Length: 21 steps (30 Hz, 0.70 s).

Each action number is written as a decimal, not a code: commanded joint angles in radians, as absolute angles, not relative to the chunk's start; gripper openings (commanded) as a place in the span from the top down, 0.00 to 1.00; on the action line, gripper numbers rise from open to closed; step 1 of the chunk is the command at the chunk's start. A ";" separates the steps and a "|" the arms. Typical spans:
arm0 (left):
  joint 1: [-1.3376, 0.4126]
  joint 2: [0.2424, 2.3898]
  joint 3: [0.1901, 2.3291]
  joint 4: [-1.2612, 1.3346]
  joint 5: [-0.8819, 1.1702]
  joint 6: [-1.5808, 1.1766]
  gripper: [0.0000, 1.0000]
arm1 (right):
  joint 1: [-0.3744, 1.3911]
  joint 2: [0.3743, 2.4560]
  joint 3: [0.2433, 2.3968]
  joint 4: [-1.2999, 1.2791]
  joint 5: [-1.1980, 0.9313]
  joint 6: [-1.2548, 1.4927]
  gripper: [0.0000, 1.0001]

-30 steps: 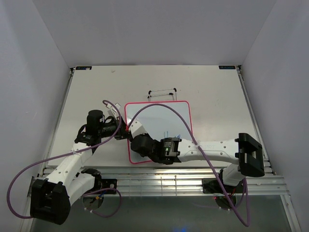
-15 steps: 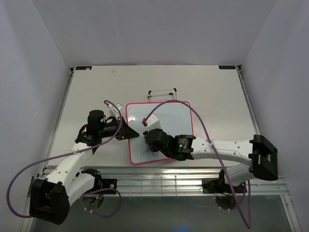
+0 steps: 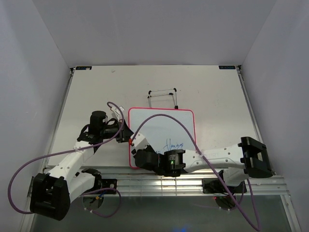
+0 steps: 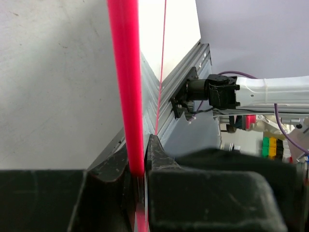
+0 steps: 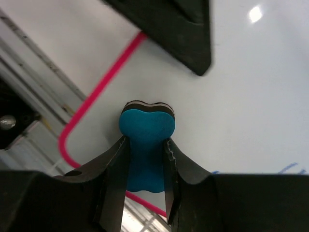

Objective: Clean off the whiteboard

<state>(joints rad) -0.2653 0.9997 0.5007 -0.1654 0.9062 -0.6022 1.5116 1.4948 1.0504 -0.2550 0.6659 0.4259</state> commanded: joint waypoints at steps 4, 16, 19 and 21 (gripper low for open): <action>-0.287 1.031 0.520 -0.170 0.897 -0.549 1.00 | 1.614 1.565 1.106 -0.080 0.634 0.397 0.92; -0.287 1.060 0.520 -0.178 0.897 -0.548 1.00 | 1.563 1.412 0.850 -0.101 0.661 0.474 0.92; -0.287 1.063 0.519 -0.172 0.910 -0.549 1.00 | 1.488 1.329 0.748 -0.164 0.676 0.521 0.92; -0.287 1.065 0.518 -0.170 0.916 -0.549 1.00 | 1.456 1.287 0.697 -0.199 0.677 0.538 0.92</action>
<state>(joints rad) -0.2741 1.0729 0.5014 -0.1566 0.9401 -0.6025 1.5181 1.3243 0.7841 -0.0673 0.6086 0.4847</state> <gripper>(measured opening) 0.187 0.354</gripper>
